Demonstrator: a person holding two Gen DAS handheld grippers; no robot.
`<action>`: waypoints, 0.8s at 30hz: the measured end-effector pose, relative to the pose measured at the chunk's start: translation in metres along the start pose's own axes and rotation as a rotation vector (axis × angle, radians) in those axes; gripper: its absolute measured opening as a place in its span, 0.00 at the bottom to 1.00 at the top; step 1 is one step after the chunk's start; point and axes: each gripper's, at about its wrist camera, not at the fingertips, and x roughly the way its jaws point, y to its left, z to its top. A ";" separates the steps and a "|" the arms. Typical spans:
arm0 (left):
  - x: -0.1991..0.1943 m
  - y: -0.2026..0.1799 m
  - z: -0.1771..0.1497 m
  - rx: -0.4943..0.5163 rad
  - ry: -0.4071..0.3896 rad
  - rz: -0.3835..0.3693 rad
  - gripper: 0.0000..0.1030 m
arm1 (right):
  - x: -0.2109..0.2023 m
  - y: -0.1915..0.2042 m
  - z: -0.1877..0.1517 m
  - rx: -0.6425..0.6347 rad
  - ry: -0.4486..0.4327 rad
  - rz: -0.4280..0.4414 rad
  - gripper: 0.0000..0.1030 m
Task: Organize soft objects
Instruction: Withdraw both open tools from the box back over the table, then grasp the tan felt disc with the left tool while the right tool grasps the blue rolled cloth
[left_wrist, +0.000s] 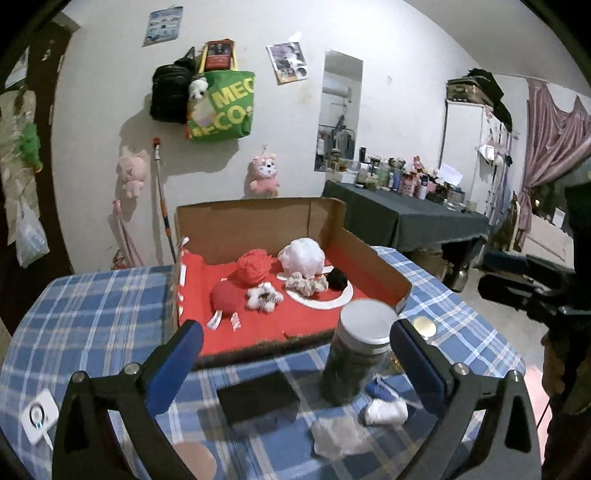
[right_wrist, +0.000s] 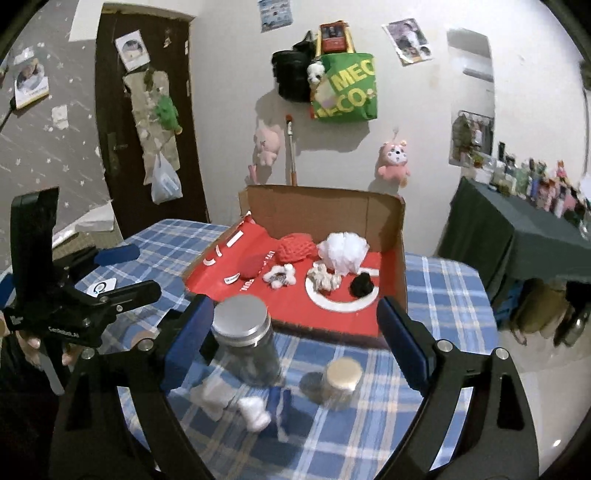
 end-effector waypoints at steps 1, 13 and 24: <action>-0.003 -0.001 -0.008 -0.008 0.000 0.006 1.00 | -0.001 0.000 -0.006 0.009 -0.001 -0.006 0.88; 0.008 0.004 -0.083 -0.040 0.088 0.091 1.00 | 0.032 -0.004 -0.097 0.029 0.117 -0.116 0.88; 0.021 0.041 -0.122 -0.112 0.193 0.188 1.00 | 0.070 -0.010 -0.139 0.056 0.256 -0.090 0.88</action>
